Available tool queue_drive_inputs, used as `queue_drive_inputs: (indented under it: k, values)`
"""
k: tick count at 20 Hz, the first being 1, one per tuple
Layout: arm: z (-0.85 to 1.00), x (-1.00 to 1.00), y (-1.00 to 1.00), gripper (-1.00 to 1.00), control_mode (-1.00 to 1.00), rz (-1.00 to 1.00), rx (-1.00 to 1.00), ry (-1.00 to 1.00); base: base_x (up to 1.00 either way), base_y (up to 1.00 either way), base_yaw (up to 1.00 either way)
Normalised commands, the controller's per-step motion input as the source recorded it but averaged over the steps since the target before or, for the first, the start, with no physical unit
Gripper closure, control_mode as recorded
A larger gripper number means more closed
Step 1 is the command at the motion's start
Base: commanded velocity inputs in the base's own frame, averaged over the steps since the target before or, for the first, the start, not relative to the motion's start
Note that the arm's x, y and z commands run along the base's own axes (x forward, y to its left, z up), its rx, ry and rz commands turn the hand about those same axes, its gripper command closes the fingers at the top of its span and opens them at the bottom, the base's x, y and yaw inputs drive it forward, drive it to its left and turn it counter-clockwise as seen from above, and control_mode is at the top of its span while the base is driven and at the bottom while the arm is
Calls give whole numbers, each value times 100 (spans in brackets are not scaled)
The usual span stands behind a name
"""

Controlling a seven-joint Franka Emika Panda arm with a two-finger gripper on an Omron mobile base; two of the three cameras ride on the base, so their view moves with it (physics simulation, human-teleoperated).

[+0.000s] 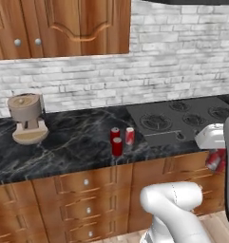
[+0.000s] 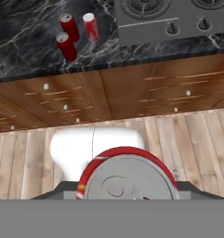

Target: Four empty soda cans are scattered around the kitchen. Gather all the cans and cluster them next to the stove for recycling.

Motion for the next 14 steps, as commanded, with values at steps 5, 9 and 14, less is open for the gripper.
queue_drive_inputs:
  k: [5, 9, 14]
  values:
    - [0, 0, 0, 100, 100, 0, 0, 0, 44, 23, 0]
    - [0, 0, 0, 100, 100, 0, 0, 0, 24, 30, 0]
    - [0, 0, 0, 100, 100, 0, 0, 0, 22, 39, 0]
